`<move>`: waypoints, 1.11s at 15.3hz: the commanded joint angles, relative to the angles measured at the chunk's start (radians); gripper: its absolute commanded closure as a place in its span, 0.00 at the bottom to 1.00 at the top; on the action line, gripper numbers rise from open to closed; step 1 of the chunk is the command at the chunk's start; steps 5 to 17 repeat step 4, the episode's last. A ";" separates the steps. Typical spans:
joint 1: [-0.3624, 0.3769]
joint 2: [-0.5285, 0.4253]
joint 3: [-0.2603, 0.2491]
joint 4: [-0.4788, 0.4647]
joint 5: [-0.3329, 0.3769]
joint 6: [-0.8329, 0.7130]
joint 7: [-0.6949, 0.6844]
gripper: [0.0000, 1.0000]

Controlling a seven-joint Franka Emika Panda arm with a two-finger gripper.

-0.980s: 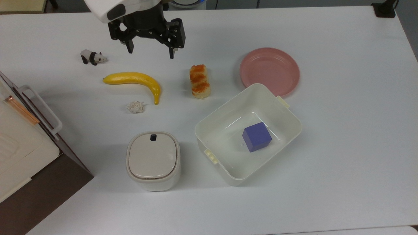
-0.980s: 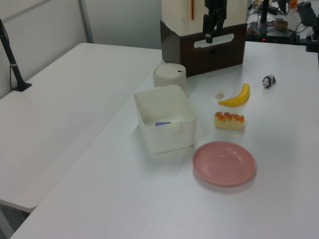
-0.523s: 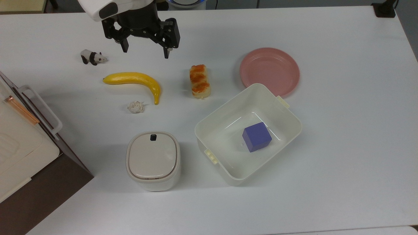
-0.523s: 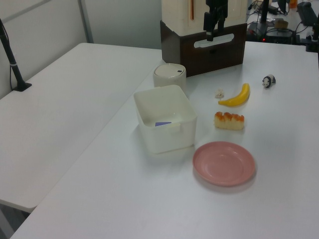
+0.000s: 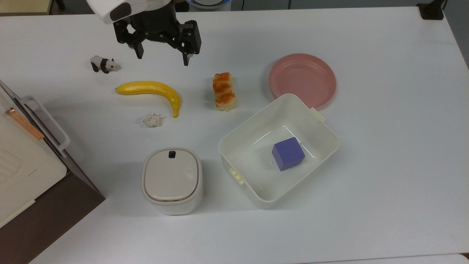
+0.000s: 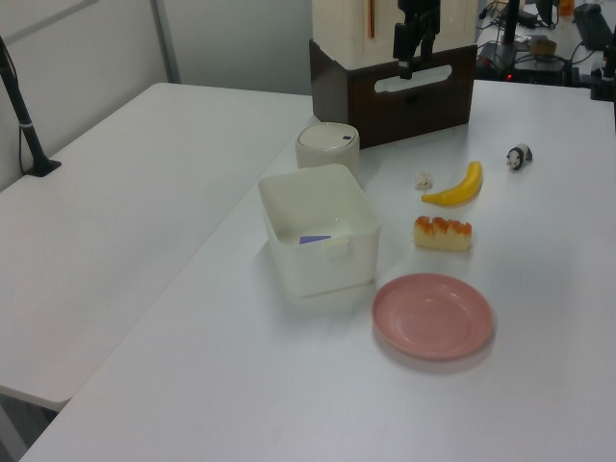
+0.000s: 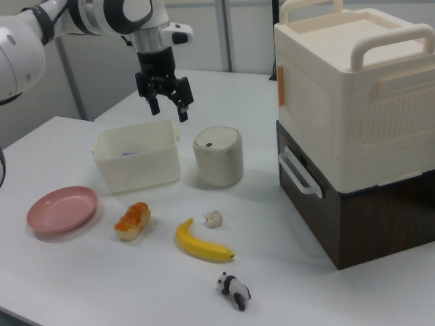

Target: Put the bread on the table

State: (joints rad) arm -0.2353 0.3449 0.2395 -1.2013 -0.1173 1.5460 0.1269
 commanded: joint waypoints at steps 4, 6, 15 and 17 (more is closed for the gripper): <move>0.005 0.005 -0.009 0.025 0.022 -0.034 0.017 0.00; 0.005 0.005 -0.009 0.025 0.022 -0.034 0.017 0.00; 0.005 0.005 -0.009 0.025 0.022 -0.034 0.017 0.00; 0.005 0.005 -0.009 0.025 0.022 -0.034 0.017 0.00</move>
